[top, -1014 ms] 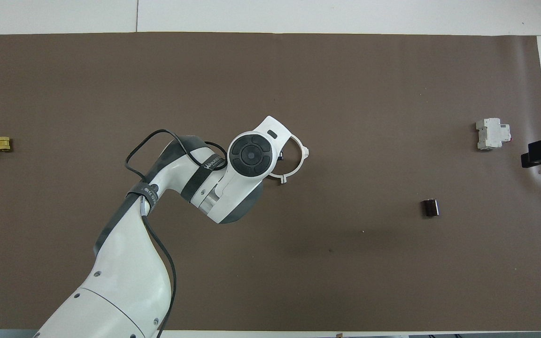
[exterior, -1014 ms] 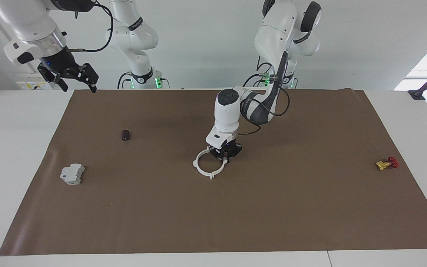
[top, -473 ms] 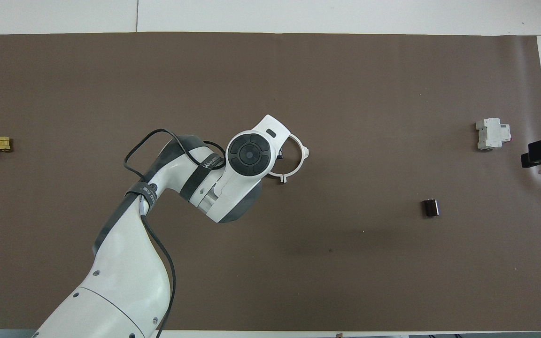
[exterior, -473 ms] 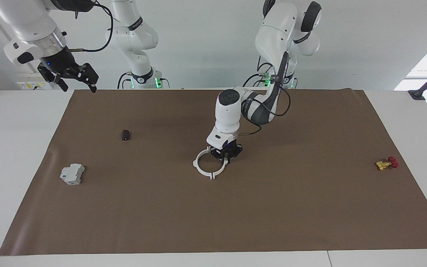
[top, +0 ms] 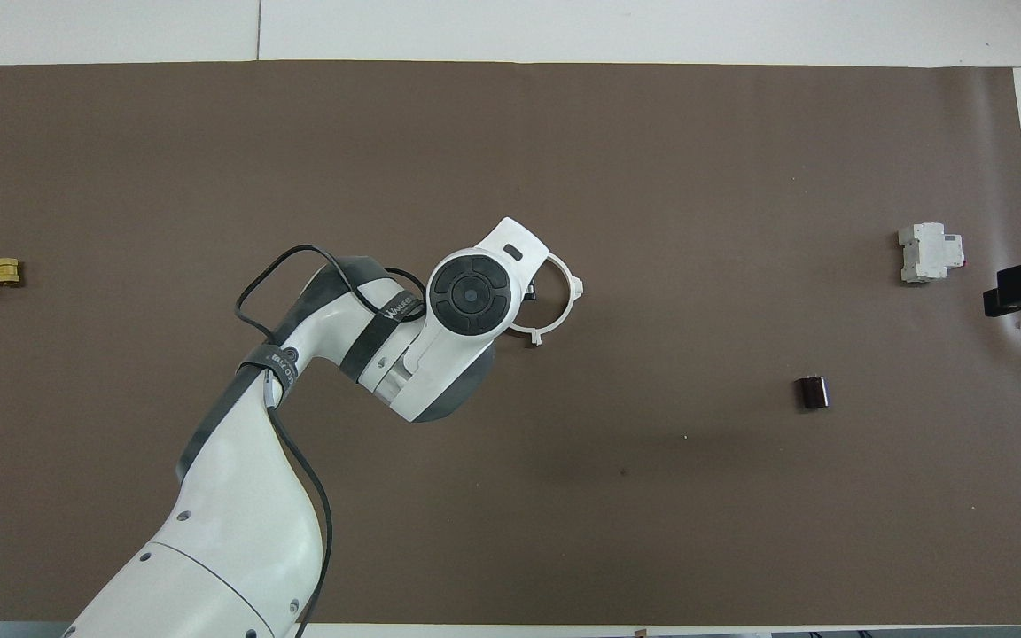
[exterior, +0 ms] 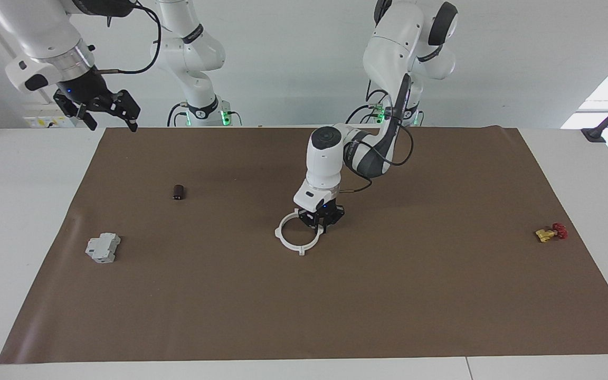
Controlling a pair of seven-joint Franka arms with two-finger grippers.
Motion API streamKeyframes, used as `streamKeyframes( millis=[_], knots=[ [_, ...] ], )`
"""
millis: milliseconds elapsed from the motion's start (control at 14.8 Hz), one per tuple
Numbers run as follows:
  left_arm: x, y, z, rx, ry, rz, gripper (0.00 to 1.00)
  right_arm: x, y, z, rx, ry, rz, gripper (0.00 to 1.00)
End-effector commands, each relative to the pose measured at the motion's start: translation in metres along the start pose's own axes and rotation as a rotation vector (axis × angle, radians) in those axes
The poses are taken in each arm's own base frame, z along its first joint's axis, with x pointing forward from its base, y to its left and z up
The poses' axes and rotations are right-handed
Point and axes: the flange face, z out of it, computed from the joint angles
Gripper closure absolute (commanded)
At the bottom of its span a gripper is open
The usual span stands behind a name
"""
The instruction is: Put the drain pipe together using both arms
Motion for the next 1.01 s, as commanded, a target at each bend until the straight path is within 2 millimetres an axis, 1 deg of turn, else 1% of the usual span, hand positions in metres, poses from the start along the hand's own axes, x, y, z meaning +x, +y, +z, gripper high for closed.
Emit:
streamKeyframes(
  millis=[0,68,135,203,338,405,473,676,743,811,878,946],
  knots=[
    [-0.006,-0.005,-0.006,-0.005,0.015,-0.001,1.0,-0.004,0.003,0.0,-0.001,0.006,-0.017,0.0],
    [-0.004,-0.005,-0.007,-0.007,0.017,0.0,0.99,-0.004,0.003,0.001,-0.001,0.005,-0.018,0.0],
    [-0.005,-0.004,-0.007,-0.006,0.016,0.001,0.7,-0.004,0.003,0.001,-0.001,0.005,-0.017,0.0],
    [-0.005,-0.004,-0.007,-0.006,0.016,0.003,0.46,-0.004,0.003,0.0,-0.001,0.006,-0.017,0.0],
    [-0.005,-0.003,-0.008,-0.008,0.017,0.004,0.14,-0.004,0.003,0.0,-0.001,0.006,-0.017,0.0],
    [-0.005,-0.003,-0.008,-0.008,0.018,0.004,0.03,-0.004,0.003,0.0,-0.001,0.006,-0.017,0.0],
    [-0.004,-0.003,-0.009,-0.007,0.018,0.004,0.0,-0.004,0.003,0.001,-0.001,0.005,-0.017,0.0],
    [0.001,-0.003,-0.015,-0.015,0.028,-0.003,0.0,-0.004,0.003,0.0,-0.001,0.006,-0.017,0.0],
    [0.003,-0.003,-0.021,-0.018,0.034,-0.005,0.0,-0.004,0.003,0.001,-0.001,0.005,-0.017,0.0],
    [0.007,-0.006,-0.035,-0.026,0.046,-0.009,0.0,-0.004,0.003,0.0,-0.001,0.006,-0.017,0.0],
    [0.014,-0.016,-0.049,-0.029,0.057,-0.025,0.0,-0.004,0.003,0.0,-0.001,0.006,-0.017,0.0],
    [0.023,-0.035,-0.056,-0.024,0.058,-0.051,0.0,-0.004,0.003,0.001,-0.001,0.005,-0.017,0.0]
  ],
)
